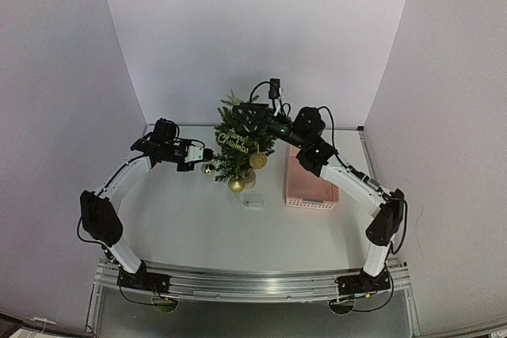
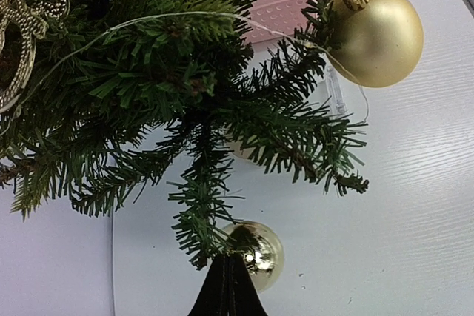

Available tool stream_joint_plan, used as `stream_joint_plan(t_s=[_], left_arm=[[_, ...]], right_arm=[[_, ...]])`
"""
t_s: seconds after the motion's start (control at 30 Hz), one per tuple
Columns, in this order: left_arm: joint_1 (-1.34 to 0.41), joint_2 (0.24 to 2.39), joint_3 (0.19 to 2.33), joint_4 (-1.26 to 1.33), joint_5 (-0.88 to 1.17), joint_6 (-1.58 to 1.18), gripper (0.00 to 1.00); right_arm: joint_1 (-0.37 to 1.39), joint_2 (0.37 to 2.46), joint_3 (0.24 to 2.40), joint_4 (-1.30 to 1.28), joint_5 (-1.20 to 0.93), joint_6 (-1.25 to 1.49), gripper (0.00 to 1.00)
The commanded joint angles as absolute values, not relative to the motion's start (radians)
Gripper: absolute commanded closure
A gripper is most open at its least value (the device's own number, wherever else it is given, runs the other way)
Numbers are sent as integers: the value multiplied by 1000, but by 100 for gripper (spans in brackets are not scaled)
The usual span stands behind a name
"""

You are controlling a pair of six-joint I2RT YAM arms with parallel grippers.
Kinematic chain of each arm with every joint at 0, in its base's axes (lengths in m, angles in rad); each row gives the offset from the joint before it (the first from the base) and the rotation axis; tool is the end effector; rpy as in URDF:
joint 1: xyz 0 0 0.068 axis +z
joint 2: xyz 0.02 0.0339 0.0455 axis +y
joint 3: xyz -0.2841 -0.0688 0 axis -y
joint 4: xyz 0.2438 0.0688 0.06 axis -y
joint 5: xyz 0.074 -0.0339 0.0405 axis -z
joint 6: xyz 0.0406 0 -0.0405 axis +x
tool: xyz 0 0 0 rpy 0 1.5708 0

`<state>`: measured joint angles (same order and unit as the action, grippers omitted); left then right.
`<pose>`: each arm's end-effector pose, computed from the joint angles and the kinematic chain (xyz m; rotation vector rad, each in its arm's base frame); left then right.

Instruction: Decorate the small christmas tree

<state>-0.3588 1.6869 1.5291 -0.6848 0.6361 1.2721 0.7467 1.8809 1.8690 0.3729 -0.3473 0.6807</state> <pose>0.3418 -0.1539 0.3370 1.8008 1.3144 -0.2819 0.3254 0.3200 0.4808 -0.3803 1.3151 1.4324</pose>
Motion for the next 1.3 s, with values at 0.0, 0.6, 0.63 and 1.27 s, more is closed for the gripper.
stream_joint_plan(t_s=[0.0,0.6,0.63,1.27], left_arm=[[-354,1689,1562,-645,672,1302,100],[-350,1685,1566,-568,640,1289,100],[-349,1683,1568,-569,634,1289,100],[-336,1710,1557,-487,654,1286,100]], right_arm=[[744,1838,1891,394,-341,673,22],[743,1836,1890,394,-340,678,22],[742,1832,1886,394,-338,677,22],[742,1822,1870,394,-331,671,22]])
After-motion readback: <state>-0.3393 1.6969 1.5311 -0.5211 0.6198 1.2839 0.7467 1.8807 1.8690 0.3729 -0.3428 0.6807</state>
